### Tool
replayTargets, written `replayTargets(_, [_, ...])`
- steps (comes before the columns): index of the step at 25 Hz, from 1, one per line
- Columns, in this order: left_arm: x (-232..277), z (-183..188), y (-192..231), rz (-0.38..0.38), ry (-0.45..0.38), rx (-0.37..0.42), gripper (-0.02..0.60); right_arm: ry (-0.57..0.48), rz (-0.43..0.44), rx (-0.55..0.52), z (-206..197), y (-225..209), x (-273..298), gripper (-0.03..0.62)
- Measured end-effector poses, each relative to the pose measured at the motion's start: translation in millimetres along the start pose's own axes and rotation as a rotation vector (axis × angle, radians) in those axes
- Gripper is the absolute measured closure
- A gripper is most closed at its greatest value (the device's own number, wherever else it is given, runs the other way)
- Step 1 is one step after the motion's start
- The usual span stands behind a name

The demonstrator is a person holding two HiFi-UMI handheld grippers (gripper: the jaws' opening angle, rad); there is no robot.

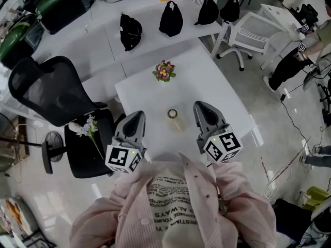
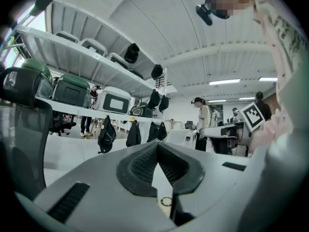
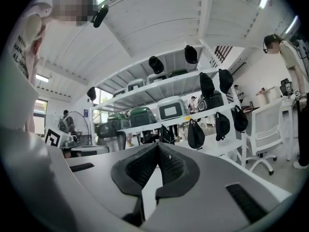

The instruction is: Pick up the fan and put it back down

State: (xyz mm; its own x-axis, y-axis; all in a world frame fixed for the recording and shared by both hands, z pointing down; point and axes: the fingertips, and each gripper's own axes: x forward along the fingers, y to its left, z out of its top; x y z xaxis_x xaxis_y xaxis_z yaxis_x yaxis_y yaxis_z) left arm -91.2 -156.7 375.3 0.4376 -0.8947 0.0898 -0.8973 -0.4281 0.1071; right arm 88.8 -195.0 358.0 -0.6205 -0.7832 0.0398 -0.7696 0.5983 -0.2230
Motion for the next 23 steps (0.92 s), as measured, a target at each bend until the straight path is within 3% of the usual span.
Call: replayTargets(23, [-6.6,-13.0,-1.7,0.023,0.025,0.001,0.580,-0.022,-0.030,-0.047,4.6,-2.9,-13.8,0.595])
